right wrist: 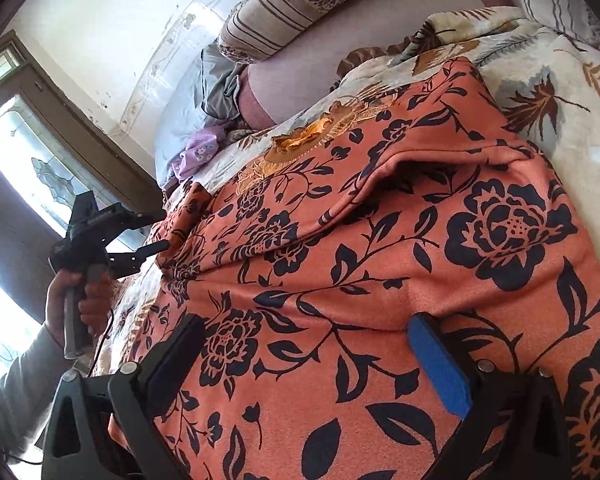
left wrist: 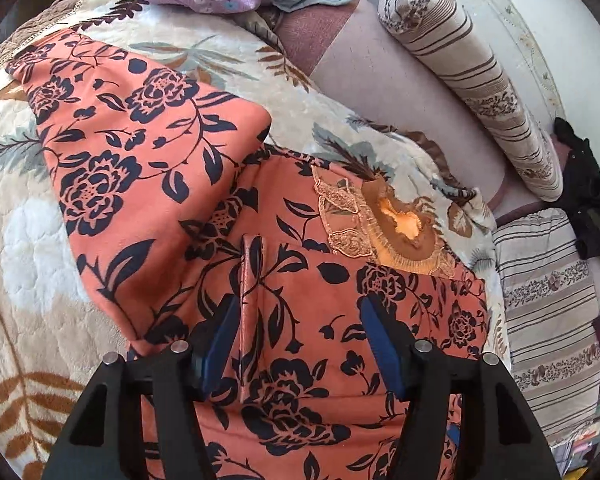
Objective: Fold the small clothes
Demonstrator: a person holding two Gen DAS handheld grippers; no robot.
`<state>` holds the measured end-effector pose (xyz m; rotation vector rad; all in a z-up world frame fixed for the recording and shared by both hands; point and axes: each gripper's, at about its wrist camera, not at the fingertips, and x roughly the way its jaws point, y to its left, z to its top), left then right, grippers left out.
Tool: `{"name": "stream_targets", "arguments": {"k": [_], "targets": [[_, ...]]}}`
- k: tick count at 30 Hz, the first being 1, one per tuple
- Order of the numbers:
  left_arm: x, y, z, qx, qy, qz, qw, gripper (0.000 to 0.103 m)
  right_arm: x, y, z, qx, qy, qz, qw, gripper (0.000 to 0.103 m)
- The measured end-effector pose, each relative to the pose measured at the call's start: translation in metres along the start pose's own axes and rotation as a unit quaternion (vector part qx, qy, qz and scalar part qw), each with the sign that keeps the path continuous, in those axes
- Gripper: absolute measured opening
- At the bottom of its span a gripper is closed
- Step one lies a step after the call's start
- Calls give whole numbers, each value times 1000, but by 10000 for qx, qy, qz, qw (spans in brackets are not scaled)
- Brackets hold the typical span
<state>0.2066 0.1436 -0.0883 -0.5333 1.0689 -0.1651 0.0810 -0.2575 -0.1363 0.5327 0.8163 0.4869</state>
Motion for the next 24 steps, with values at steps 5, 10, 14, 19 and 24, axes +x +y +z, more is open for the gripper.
{"name": "stream_targets", "arguments": {"k": [5, 10, 14, 19, 24], "targets": [[30, 2, -6, 45, 322, 489, 9983, 28, 0, 1, -1, -71, -10, -20, 10000, 102], [13, -16, 1, 586, -46, 899, 9942, 4, 1, 3, -2, -145, -23, -67, 9999, 102], [-34, -56, -4, 1453, -1113, 1200, 9758, 4, 1, 3, -2, -176, -32, -84, 9998, 102], [26, -15, -17, 1095, 55, 1570, 9815, 5, 1, 3, 3, -32, 92, -91, 9999, 102], [27, -8, -24, 1173, -152, 1578, 9804, 9, -23, -8, 60, 903, -232, 466, 9946, 102]]}}
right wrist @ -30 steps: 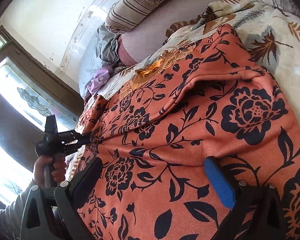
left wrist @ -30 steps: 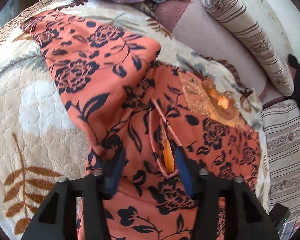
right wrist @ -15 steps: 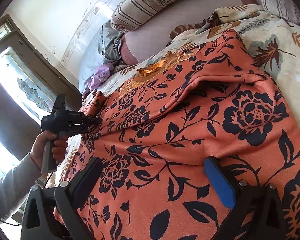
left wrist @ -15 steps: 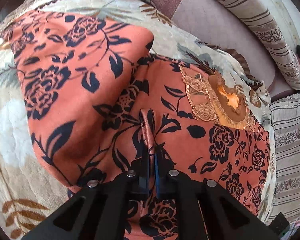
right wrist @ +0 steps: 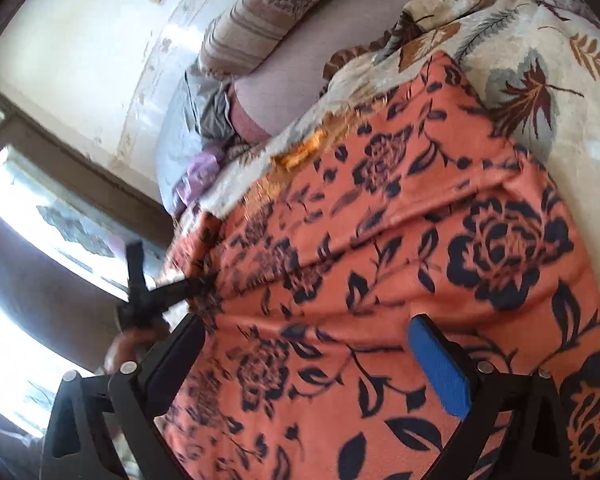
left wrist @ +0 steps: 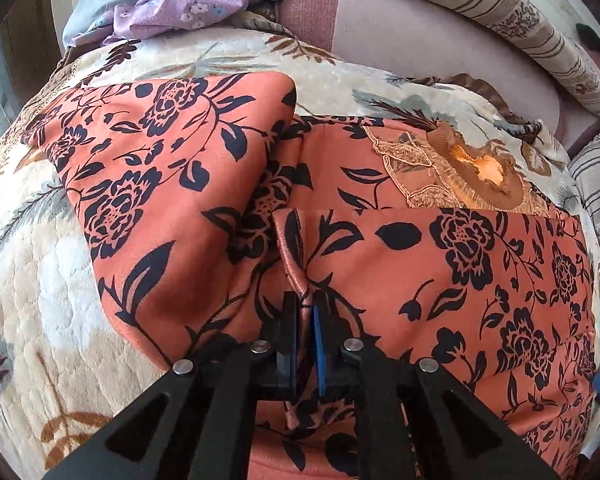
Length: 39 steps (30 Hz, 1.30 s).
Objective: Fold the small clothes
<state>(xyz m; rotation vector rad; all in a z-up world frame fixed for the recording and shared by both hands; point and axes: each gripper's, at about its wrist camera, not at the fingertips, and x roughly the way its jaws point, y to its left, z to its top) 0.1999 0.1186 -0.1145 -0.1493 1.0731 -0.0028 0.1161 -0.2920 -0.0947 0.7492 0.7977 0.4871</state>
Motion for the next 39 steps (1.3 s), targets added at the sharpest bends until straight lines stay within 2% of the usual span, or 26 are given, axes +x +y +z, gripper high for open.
{"name": "stream_targets", "arguments": {"k": [2, 5, 8, 9, 11, 14, 15, 17, 19, 21, 23, 25, 26, 27, 30, 34, 36, 39], "targets": [[0, 0, 1, 3, 33, 1, 10000, 9, 4, -1, 40, 124, -150, 149, 9997, 102], [2, -3, 2, 22, 7, 38, 10000, 9, 32, -22, 93, 539, -55, 284, 9981, 102], [2, -8, -1, 13, -41, 58, 10000, 9, 66, -79, 122, 1287, 308, -506, 9899, 102], [2, -8, 0, 16, -51, 56, 10000, 9, 71, -97, 126, 1657, 374, -536, 9840, 102], [2, -6, -1, 29, -82, 28, 10000, 9, 63, -104, 136, 2059, 162, -162, 9783, 103], [2, -5, -3, 90, -161, 1, 9998, 9, 62, -90, 156, 1670, -19, 139, 9859, 103], [2, -4, -3, 92, -182, -4, 9998, 9, 67, -92, 162, 1608, -44, 77, 9870, 103], [1, -2, -4, 62, -197, -43, 9998, 9, 83, -110, 175, 1556, 29, -438, 9868, 103], [0, -1, -4, 63, -185, -92, 9998, 10, 84, -124, 179, 1857, -119, -365, 9819, 103], [-1, 1, -4, 112, -202, -143, 9996, 12, 71, -107, 181, 1625, -281, -345, 9857, 103], [-3, 2, -5, 193, -240, -162, 9994, 14, 53, -86, 170, 1239, -368, -328, 9911, 103], [-6, 2, -6, 203, -235, -167, 9994, 27, 35, -68, 146, 1001, -337, -274, 9940, 103], [-9, 1, -6, 184, -203, -237, 9993, 46, 27, -60, 130, 896, -278, -291, 9952, 103], [-14, 1, -8, 158, -191, -315, 9992, 59, 19, -54, 112, 798, -161, -315, 9962, 103], [-37, -3, -18, 188, -409, -353, 9984, 60, -2, -35, 58, 610, -3, -443, 9972, 103], [-79, 3, -42, 168, -598, -622, 9961, 64, -22, -6, -9, 182, 107, -633, 9978, 103], [-99, 14, -54, -46, -705, -679, 9952, 71, -24, 6, -35, -44, 201, -783, 9967, 103], [-126, 42, -72, -591, -835, -793, 9916, 73, -19, 27, -65, -608, 405, -1068, 9916, 103]]}}
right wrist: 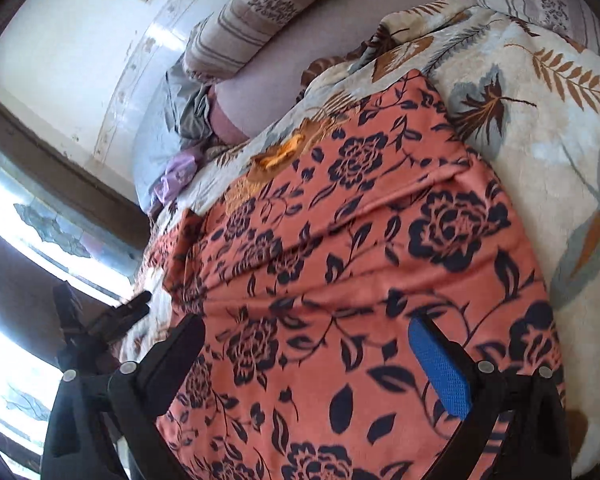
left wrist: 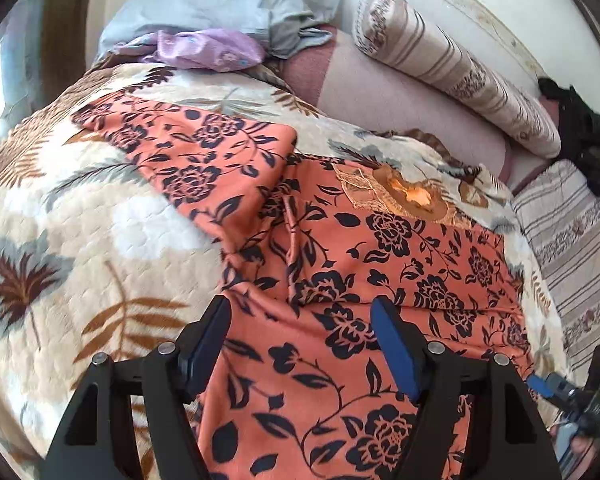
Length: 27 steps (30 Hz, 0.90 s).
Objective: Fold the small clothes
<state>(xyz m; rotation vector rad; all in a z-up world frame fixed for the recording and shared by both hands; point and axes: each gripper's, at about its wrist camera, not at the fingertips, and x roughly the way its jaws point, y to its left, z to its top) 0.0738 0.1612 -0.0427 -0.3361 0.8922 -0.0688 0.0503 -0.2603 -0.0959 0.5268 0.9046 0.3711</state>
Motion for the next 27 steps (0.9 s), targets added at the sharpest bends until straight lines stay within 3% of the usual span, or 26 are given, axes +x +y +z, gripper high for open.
{"name": "stream_targets", "arguments": {"k": [5, 10, 14, 18, 23, 27], "targets": [[-34, 61, -9, -1157, -113, -75, 9932, 75, -5, 34, -21, -574, -149, 99, 9982, 103], [-47, 130, -14, -2398, -326, -269, 9699, 75, -2, 68, -17, -1045, -339, 20, 9939, 103], [-36, 168, -3, -2873, -418, -361, 9563, 75, 16, 72, -12, -1217, -425, -224, 9914, 103], [-13, 193, 26, -3087, -454, -738, 9472, 75, 42, 63, -10, -1086, -476, -546, 9914, 103], [24, 229, 87, -3477, -717, -1235, 9267, 75, 77, 64, -3, -1263, -551, -846, 9868, 103], [62, 261, 136, -3654, -820, -1254, 9187, 75, 101, 56, -8, -1331, -325, -983, 9857, 103]]}}
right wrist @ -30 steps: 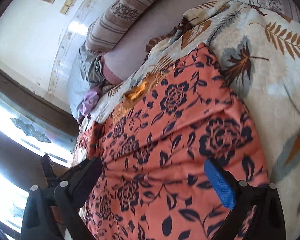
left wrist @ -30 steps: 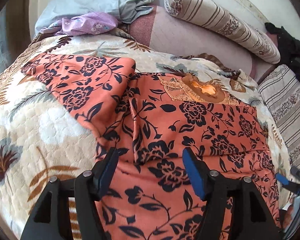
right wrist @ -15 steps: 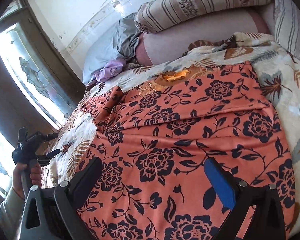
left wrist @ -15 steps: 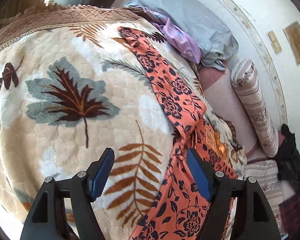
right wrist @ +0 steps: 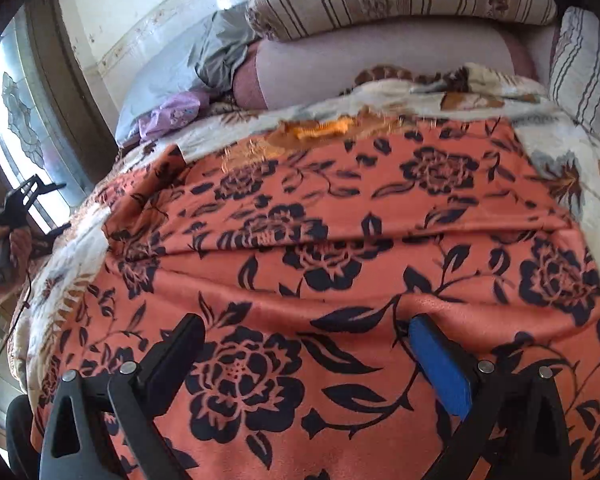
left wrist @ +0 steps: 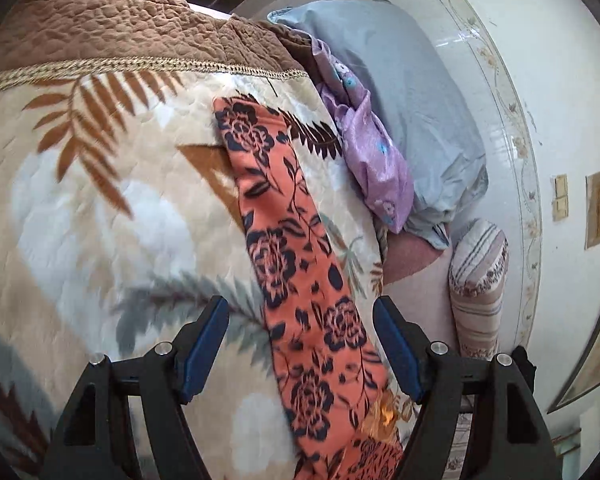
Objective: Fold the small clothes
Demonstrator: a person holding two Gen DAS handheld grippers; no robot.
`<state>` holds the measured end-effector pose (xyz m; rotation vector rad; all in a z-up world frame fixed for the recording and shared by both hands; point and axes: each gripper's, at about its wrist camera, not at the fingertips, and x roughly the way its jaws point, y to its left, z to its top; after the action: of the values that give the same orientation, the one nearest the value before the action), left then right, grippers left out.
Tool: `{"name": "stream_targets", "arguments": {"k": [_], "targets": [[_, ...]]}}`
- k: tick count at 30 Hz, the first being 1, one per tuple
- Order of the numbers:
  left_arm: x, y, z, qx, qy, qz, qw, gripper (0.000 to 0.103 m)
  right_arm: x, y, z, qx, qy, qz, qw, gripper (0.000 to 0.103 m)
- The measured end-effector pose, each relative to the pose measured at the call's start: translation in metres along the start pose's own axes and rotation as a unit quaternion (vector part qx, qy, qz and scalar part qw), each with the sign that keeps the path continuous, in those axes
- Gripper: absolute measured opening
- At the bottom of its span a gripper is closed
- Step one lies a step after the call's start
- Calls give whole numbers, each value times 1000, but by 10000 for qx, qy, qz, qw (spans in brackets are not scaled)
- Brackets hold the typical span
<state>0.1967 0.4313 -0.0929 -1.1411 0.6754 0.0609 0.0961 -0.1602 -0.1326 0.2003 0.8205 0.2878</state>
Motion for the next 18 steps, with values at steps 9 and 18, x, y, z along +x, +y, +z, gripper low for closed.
{"name": "stream_targets", "arguments": {"k": [9, 18], "targets": [[78, 4, 75, 175, -206, 455, 9986, 75, 4, -11, -4, 220, -92, 303, 9993, 103], [106, 3, 84, 670, -94, 1367, 9883, 9, 6, -13, -5, 267, -124, 380, 9988, 103]]}}
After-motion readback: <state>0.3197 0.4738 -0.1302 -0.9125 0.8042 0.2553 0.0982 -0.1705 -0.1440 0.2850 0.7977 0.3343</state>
